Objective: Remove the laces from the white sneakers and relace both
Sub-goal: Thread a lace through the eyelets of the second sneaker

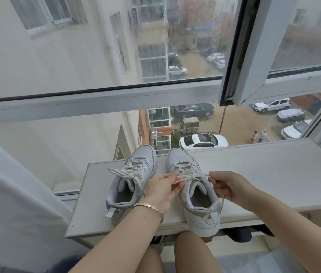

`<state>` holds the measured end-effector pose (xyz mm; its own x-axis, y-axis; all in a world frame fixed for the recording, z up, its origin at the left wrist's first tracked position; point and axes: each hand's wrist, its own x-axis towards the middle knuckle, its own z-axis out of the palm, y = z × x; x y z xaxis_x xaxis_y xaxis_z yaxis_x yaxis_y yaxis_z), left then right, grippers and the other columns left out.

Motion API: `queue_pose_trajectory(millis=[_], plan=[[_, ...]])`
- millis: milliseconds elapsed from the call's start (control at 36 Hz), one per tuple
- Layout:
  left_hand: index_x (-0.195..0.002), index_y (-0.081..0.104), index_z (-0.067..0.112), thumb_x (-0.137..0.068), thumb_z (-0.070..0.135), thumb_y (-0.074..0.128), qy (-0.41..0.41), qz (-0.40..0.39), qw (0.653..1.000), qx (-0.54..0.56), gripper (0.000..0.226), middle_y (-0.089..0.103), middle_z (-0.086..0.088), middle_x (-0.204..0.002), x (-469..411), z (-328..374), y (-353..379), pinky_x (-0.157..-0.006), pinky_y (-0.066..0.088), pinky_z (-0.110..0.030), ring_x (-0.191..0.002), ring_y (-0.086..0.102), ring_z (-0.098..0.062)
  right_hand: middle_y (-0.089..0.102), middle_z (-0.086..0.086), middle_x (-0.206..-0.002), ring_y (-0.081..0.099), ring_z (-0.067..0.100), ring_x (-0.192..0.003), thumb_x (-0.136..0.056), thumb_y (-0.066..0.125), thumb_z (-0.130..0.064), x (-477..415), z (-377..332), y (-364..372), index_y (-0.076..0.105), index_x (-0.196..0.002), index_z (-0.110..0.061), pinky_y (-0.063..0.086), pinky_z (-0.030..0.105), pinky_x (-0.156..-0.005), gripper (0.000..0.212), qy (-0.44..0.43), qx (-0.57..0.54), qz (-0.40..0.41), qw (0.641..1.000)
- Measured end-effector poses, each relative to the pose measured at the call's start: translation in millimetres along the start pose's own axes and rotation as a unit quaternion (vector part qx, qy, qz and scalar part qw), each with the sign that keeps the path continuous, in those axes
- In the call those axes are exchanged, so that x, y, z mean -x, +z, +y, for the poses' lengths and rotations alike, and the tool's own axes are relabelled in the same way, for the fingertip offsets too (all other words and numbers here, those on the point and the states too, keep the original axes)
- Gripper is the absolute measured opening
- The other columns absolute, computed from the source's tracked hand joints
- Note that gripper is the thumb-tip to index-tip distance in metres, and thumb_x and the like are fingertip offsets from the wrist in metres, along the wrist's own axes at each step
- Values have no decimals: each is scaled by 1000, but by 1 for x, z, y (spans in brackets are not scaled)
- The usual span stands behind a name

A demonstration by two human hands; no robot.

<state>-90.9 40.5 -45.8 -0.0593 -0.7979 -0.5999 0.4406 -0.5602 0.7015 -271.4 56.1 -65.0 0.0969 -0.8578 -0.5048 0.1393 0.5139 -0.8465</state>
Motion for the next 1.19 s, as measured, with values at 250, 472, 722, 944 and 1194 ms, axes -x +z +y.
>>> queue_pose_trajectory(millis=[250, 472, 722, 944, 1194], plan=[[-103, 64, 23, -89, 23, 60, 406, 26, 747, -527, 15, 58, 9, -98, 22, 30, -31, -68, 49, -23, -78, 60, -6, 54, 1, -100, 44, 24, -104, -86, 62, -35, 26, -15, 14, 64, -98, -17, 32, 27, -84, 23, -258, 472, 289, 792], [-128, 42, 7, -87, 35, 58, 241, 214, 626, -710, 53, 46, -14, -128, 17, 69, -101, -96, 34, -37, -119, 41, -32, 40, -6, -56, 45, 15, -63, -83, 49, -60, 40, -9, 82, 35, -51, -18, 34, 24, -54, 54, -137, 674, 60, 724], [-81, 65, 18, -84, 21, 62, 214, 109, 771, -590, 6, 67, -8, -76, 28, 61, -98, -64, 52, -32, -77, 64, -29, 32, -5, -57, 38, 19, -68, -91, 48, -30, 14, 2, 114, 30, -54, -20, 23, 22, -54, 42, -176, 641, 142, 733], [-100, 67, 15, -78, 4, 64, 199, 44, 854, -479, 25, 68, -7, -76, 23, 38, -89, -56, 58, -32, -61, 67, -21, 38, -3, -50, 37, 13, -50, -80, 55, -38, 18, 2, 110, 34, -52, -18, 24, 25, -46, 41, -152, 564, 89, 807], [-96, 65, 24, -77, 14, 66, 201, -55, 857, -471, 21, 66, 0, -70, -2, 23, -61, -66, 59, -39, -63, 67, -18, 47, -8, -58, 44, 9, -56, -72, 59, -62, 4, -10, 83, 44, -57, -23, 26, 22, -46, 44, -49, 653, 198, 730]])
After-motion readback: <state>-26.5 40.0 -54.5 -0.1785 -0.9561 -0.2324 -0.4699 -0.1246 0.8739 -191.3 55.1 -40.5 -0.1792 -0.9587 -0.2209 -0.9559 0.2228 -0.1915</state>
